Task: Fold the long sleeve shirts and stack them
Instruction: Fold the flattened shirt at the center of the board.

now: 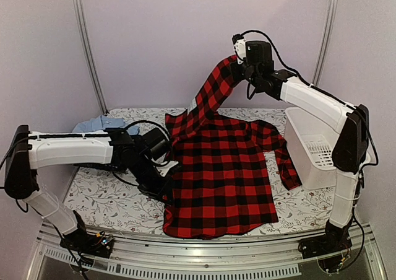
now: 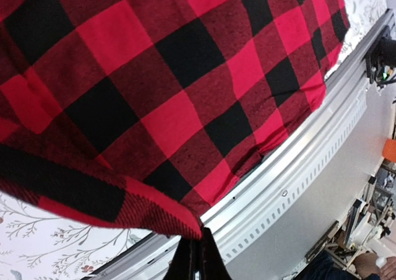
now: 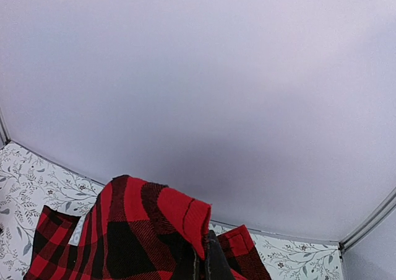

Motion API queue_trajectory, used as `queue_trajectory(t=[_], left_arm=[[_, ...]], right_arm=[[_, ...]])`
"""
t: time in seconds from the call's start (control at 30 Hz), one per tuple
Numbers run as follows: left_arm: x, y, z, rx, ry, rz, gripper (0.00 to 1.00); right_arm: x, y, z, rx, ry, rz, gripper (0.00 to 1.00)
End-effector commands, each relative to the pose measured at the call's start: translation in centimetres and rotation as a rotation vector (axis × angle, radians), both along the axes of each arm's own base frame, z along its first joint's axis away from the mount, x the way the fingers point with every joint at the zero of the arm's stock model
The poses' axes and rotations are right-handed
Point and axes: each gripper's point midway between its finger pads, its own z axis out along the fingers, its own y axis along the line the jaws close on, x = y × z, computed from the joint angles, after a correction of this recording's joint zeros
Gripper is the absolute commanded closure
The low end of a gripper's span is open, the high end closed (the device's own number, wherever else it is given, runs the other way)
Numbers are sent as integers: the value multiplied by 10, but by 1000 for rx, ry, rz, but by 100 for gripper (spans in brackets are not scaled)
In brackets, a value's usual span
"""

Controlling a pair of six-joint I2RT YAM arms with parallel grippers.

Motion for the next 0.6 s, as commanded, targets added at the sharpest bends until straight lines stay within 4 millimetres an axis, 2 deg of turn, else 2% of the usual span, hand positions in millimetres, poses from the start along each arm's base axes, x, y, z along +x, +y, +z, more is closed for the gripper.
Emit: queue_trajectory(t=[0.0, 0.2, 0.33, 0.57], left_arm=[[-12, -23, 8, -57, 26, -123, 100], [-16, -48, 10, -88, 49, -207, 100], [-17, -61, 5, -94, 63, -239, 100], [-23, -74, -9, -99, 93, -268, 100]], right_arm=[[-5, -32, 22, 13, -43, -76, 100], [-9, -57, 12, 21, -14, -115, 100], [-15, -69, 13, 38, -9, -132, 100], [-22, -71, 18, 57, -9, -117, 100]])
